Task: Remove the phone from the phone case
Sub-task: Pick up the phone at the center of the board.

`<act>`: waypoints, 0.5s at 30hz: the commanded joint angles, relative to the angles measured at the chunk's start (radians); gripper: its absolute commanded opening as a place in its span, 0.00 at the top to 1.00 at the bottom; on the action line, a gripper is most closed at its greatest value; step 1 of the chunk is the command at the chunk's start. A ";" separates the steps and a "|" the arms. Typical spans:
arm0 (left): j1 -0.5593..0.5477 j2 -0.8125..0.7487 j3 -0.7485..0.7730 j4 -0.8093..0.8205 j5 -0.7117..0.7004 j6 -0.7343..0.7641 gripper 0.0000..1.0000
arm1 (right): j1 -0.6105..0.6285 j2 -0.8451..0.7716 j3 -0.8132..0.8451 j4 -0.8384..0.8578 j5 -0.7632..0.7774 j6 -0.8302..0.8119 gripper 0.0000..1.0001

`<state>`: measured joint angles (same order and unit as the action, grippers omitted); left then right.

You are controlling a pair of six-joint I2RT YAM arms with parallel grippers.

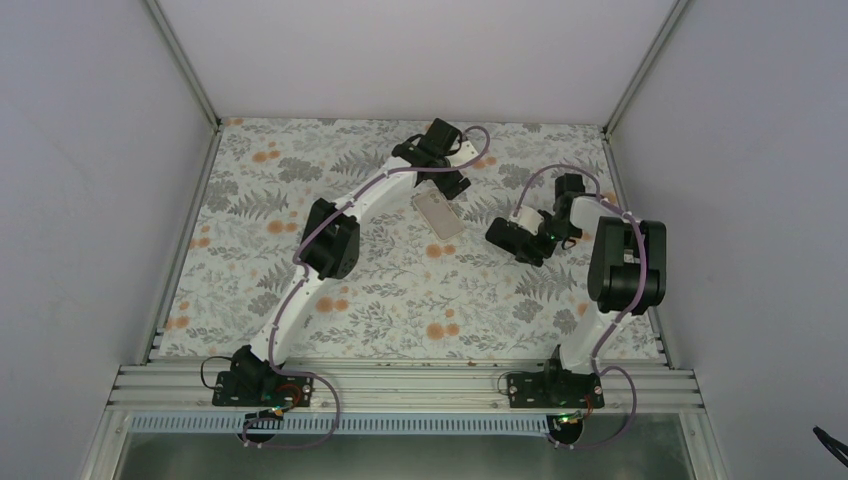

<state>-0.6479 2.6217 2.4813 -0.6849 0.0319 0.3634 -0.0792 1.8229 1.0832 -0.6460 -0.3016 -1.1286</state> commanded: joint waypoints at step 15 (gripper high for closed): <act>0.036 -0.119 0.083 -0.395 0.634 0.131 0.00 | 0.042 -0.264 -0.066 0.043 -0.060 0.034 0.37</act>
<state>-0.6323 2.5305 2.5259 -0.9100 0.4282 0.4732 -0.0753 1.6943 0.9829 -0.5850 -0.2909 -1.1290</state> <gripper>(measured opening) 0.995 0.753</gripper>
